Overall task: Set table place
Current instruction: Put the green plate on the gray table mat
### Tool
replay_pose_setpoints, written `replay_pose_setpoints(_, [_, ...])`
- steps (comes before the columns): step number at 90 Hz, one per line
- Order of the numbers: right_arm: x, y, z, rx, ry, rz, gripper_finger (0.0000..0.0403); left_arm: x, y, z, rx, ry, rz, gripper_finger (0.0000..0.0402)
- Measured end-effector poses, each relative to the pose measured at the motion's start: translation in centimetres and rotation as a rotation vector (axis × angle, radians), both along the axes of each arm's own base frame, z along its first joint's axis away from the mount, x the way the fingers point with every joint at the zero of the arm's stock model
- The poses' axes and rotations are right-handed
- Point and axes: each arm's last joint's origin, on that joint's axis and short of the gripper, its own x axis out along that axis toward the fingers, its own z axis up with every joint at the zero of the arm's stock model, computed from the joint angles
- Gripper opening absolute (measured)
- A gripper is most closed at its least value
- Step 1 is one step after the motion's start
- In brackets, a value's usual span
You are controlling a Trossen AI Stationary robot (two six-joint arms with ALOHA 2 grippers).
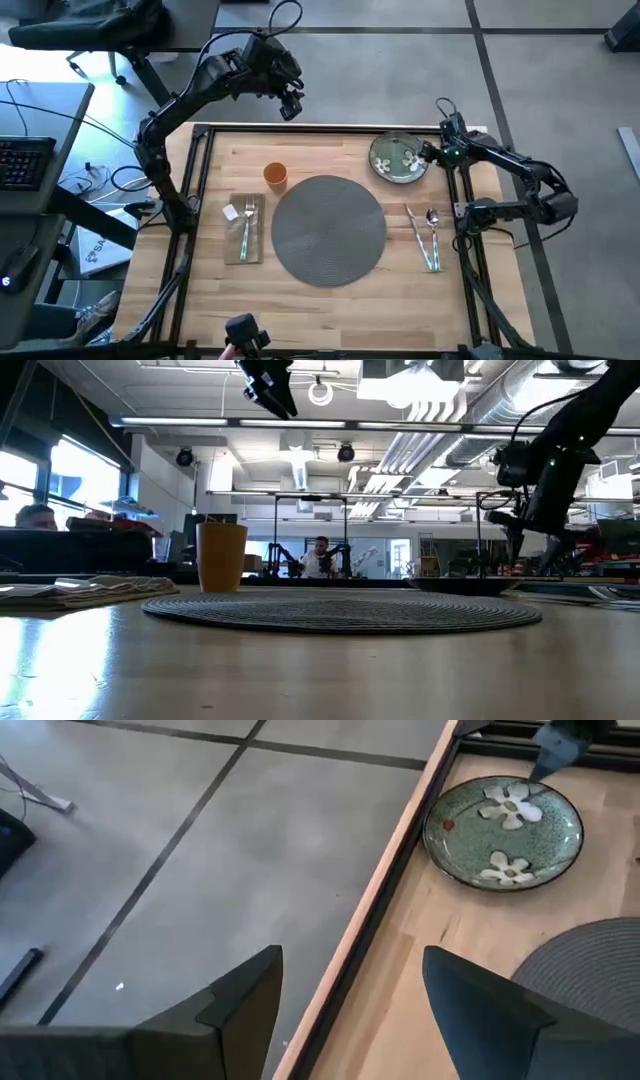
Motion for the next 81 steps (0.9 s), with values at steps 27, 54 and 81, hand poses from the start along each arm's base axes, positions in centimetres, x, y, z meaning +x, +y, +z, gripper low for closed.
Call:
replay_pose_setpoints(27, [0.2,0.3,-0.2,0.037,-0.093,0.058,0.0193,0.1,-0.1,0.0,-0.002,-0.001,-0.003,0.0223])
replay_pose_setpoints(54, [0.0,0.6,-0.6,0.047,-0.053,0.074,0.0193,0.1,-0.2,0.0,-0.002,-0.001,-0.006,0.0223])
replay_pose_setpoints(81, [-0.1,1.1,-2.6,-0.005,-0.1,0.03,0.0193,0.1,-0.2,0.0,-0.007,-0.005,-0.001,0.0223])
